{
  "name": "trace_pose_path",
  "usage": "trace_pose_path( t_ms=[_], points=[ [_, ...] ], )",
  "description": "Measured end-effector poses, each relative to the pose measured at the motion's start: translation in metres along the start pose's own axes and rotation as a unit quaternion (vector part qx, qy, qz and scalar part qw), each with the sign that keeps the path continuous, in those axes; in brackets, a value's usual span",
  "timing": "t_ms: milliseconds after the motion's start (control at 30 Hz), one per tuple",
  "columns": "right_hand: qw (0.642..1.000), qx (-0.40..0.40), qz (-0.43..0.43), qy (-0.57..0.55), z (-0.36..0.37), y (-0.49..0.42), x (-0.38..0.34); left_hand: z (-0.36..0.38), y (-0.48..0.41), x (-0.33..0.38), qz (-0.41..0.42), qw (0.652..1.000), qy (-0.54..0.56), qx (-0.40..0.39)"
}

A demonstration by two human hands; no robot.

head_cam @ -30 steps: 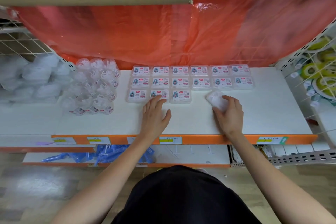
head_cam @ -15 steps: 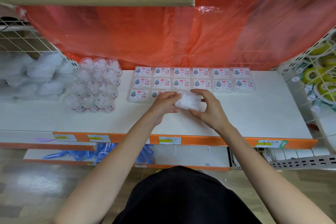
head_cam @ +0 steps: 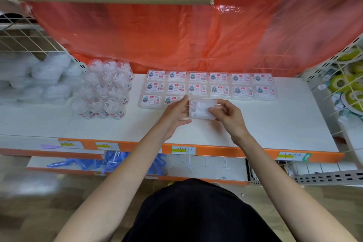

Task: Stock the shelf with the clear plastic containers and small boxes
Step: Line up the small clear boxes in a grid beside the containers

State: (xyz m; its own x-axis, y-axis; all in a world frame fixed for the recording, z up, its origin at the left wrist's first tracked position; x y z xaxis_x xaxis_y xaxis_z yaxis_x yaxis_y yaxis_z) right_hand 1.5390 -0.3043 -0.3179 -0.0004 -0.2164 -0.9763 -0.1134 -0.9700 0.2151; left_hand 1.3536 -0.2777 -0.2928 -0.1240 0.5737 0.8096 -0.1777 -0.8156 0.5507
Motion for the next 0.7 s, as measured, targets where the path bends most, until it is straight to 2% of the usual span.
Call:
trace_pose_path(
  t_ms=[233, 467, 567, 700],
  points=[
    [0.996, -0.048, -0.072, 0.027, -0.004, 0.006, -0.005, -0.006, -0.002, 0.004, -0.061, 0.998, 0.023, -0.002],
    [0.990, -0.067, -0.105, 0.069, -0.006, 0.002, 0.007, -0.005, -0.004, 0.003, -0.014, 0.999, 0.046, -0.003],
    [0.993, -0.076, -0.077, 0.053, -0.006, 0.003, 0.008, -0.008, -0.005, 0.000, 0.031, 0.999, 0.022, -0.003],
    [1.000, 0.001, 0.012, -0.014, -0.002, -0.001, 0.001, -0.010, -0.003, 0.001, 0.068, 0.997, -0.025, -0.018]
  ],
)
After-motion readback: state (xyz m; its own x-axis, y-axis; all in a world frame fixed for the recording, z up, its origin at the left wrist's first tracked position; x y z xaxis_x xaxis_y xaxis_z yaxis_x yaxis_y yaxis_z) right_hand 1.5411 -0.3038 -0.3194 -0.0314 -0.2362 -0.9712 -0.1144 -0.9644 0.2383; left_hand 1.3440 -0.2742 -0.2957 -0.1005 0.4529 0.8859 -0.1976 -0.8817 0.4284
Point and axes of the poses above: each hand's wrist, its own y-axis away from the middle knuckle, its own z-axis out of the palm, x = y × z, the point moved 1 cm from there along -y, towards the middle knuckle, and after that the axes turned 3 degrees about y, right-handed, at the moved point
